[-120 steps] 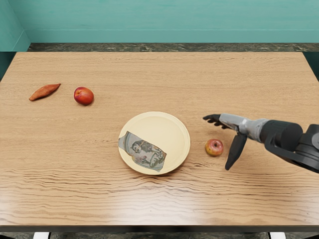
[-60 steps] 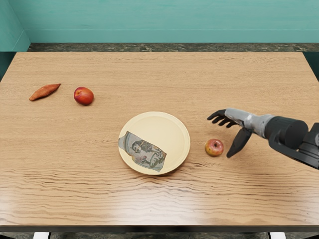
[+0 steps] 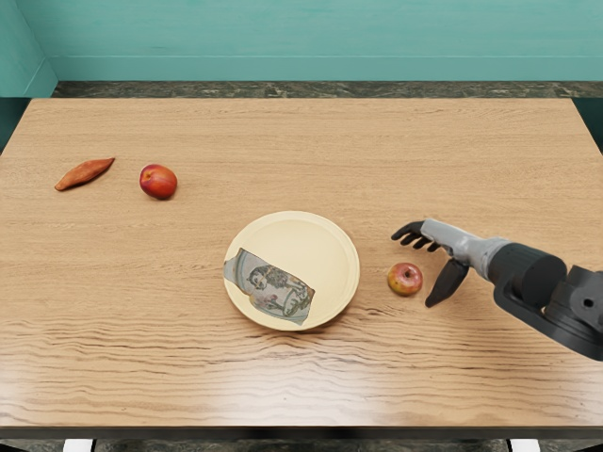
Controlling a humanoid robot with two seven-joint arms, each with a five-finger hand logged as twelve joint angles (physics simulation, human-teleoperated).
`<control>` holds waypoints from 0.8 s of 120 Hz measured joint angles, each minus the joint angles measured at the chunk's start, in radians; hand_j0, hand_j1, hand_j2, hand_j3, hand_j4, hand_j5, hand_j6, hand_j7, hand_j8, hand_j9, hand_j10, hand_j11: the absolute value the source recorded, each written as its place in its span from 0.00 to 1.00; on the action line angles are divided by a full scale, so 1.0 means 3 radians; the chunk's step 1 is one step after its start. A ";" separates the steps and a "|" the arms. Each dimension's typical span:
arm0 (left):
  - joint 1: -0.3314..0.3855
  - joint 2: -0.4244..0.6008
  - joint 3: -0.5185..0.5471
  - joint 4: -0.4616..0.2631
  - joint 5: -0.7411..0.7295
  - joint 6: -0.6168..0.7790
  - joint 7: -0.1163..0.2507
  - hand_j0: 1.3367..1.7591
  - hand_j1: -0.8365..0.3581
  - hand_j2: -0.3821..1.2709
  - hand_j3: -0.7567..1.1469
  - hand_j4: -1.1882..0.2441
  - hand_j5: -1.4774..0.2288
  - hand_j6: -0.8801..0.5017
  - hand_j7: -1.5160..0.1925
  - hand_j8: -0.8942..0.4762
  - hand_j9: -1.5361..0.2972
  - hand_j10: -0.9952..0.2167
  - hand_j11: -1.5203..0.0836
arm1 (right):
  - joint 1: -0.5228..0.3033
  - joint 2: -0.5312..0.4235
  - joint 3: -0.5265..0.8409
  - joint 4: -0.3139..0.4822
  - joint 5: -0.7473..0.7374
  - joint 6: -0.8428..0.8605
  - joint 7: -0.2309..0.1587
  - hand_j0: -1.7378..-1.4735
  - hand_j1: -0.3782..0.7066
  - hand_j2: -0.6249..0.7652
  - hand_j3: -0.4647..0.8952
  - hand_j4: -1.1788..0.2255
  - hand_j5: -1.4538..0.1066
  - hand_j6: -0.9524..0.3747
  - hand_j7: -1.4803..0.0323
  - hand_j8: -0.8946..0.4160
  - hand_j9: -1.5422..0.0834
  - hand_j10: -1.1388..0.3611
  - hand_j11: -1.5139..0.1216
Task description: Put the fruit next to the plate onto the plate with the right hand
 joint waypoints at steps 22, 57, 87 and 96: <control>0.0005 0.0000 -0.0006 0.0000 0.0000 0.0001 -0.0001 0.76 0.98 0.23 0.40 0.82 0.86 0.63 0.88 0.65 0.83 0.81 0.94 | -0.0003 -0.0006 0.0009 0.0000 -0.0007 0.0002 0.0000 0.30 0.32 0.41 0.34 0.65 0.71 0.51 0.75 0.47 0.73 0.58 0.71; 0.0005 0.0000 -0.0007 0.0000 0.0000 0.0001 0.0000 0.76 0.98 0.23 0.40 0.82 0.86 0.63 0.88 0.65 0.83 0.81 0.94 | 0.0049 0.0031 0.0015 0.0000 -0.0077 -0.0006 0.0000 0.30 0.33 0.41 0.34 0.64 0.70 0.51 0.74 0.47 0.73 0.58 0.71; 0.0008 0.0000 -0.0011 0.0000 0.0000 0.0001 0.0000 0.76 0.98 0.23 0.40 0.82 0.86 0.63 0.88 0.65 0.83 0.81 0.94 | -0.0093 0.0148 0.0007 0.0000 -0.0457 -0.0101 0.0000 0.30 0.34 0.41 0.34 0.64 0.70 0.50 0.74 0.46 0.72 0.57 0.70; 0.0010 0.0000 -0.0012 0.0000 0.0000 0.0001 -0.0001 0.76 0.98 0.23 0.40 0.82 0.86 0.63 0.88 0.65 0.83 0.81 0.94 | -0.0127 0.0183 0.0007 0.0000 -0.0544 -0.0129 0.0000 0.30 0.34 0.41 0.34 0.64 0.69 0.50 0.73 0.46 0.72 0.57 0.70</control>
